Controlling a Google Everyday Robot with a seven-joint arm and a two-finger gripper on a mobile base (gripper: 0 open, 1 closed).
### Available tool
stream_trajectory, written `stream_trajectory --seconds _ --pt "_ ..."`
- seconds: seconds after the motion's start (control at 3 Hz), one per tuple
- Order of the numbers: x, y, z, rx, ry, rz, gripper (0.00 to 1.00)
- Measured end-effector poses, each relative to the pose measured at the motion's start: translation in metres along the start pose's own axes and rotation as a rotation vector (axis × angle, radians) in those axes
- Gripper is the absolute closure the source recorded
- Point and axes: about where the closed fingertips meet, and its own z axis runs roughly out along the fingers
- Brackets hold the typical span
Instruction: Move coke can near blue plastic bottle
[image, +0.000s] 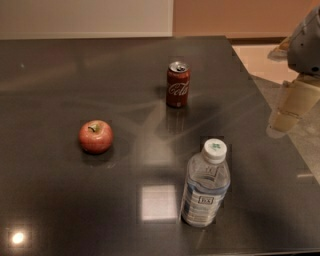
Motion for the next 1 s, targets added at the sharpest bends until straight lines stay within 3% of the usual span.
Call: stream_trajectory --seconds 0.33,0.67,1.0 --pt "-0.011 -0.039 0.017 0.005 -0.066 0.001 0.0" --pt "-0.033 -0.079 0.043 0.003 -0.173 0.009 0.0" --pt "-0.073 -0.111 0.075 -0.007 -0.3 0.017 0.0"
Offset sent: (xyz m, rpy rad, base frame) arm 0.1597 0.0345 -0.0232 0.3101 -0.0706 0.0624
